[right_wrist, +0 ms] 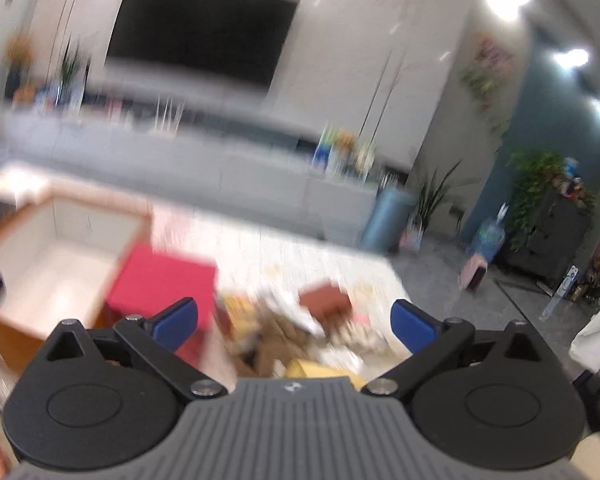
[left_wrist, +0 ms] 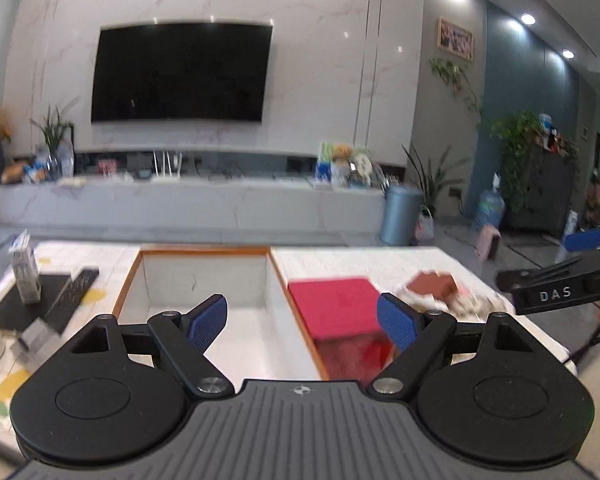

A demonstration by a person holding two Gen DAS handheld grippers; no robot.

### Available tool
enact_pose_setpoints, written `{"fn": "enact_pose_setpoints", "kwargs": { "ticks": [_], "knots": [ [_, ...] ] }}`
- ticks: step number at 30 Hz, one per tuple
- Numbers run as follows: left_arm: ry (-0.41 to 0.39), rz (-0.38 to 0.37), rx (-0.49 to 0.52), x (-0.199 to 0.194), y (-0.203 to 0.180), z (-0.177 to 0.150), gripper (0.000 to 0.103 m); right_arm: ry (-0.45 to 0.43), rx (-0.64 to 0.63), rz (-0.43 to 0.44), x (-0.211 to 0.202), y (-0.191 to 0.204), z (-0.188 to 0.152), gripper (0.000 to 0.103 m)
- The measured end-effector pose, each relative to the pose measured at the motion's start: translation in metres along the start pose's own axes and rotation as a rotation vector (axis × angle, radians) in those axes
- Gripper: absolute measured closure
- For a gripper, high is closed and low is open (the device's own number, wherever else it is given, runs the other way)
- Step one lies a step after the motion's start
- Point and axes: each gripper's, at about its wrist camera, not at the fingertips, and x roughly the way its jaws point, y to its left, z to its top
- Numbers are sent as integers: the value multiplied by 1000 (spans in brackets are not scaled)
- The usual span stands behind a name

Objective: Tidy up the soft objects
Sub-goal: 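Grasp the crocheted orange fruit toy with the left tool while the right tool reaches the yellow cloth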

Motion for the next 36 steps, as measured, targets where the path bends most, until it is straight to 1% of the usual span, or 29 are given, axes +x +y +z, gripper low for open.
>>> {"fn": "enact_pose_setpoints", "kwargs": {
  "ticks": [1, 2, 5, 7, 9, 10, 12, 14, 15, 17, 19, 21, 23, 24, 26, 29, 33, 35, 36],
  "knots": [
    [-7, 1, 15, 5, -4, -1, 1, 10, 3, -12, 8, -7, 0, 3],
    [3, -7, 32, 14, -10, -3, 0, 17, 10, -11, 15, -15, 0, 3],
    [77, -59, 49, 31, -21, -6, 0, 67, 47, 16, 41, -43, -1, 3],
    [120, -138, 27, 43, -27, -11, 0, 66, 99, 0, 54, -59, -9, 3],
    [143, -226, 3, 51, -34, -19, 0, 51, 181, -14, 68, -75, -28, 3],
    [155, -248, 1, 54, -40, -24, 0, 44, 236, -24, 73, -82, -40, 3],
    [172, -258, 17, 62, -51, -34, 0, 37, 348, -23, 85, -90, -64, 3],
    [184, -256, 52, 68, -63, -46, 0, 44, 421, -7, 99, -96, -84, 3],
    [190, -257, 70, 71, -67, -51, 0, 67, 429, 4, 105, -99, -91, 3],
    [219, -279, 121, 80, -77, -63, 0, 97, 406, 6, 113, -100, -99, 3],
    [248, -300, 153, 92, -87, -79, 0, 106, 395, -26, 119, -97, -104, 3],
    [264, -300, 168, 97, -93, -96, 0, 131, 415, -73, 119, -96, -105, 3],
    [277, -274, 172, 104, -99, -108, 0, 125, 404, -48, 118, -96, -106, 3],
    [304, -256, 178, 110, -102, -113, 0, 116, 396, -31, 115, -96, -106, 3],
    [331, -244, 186, 123, -105, -120, 0, 137, 390, -13, 118, -96, -108, 3],
    [334, -234, 196, 132, -109, -124, 0, 166, 403, -17, 120, -99, -110, 3],
    [323, -230, 206, 139, -117, -123, 0, 215, 427, -46, 126, -103, -114, 3],
    [305, -204, 228, 142, -122, -124, 0, 222, 431, -53, 126, -105, -115, 3],
    [283, -162, 237, 147, -125, -125, 0, 225, 434, -55, 126, -105, -116, 3]
  ]
}}
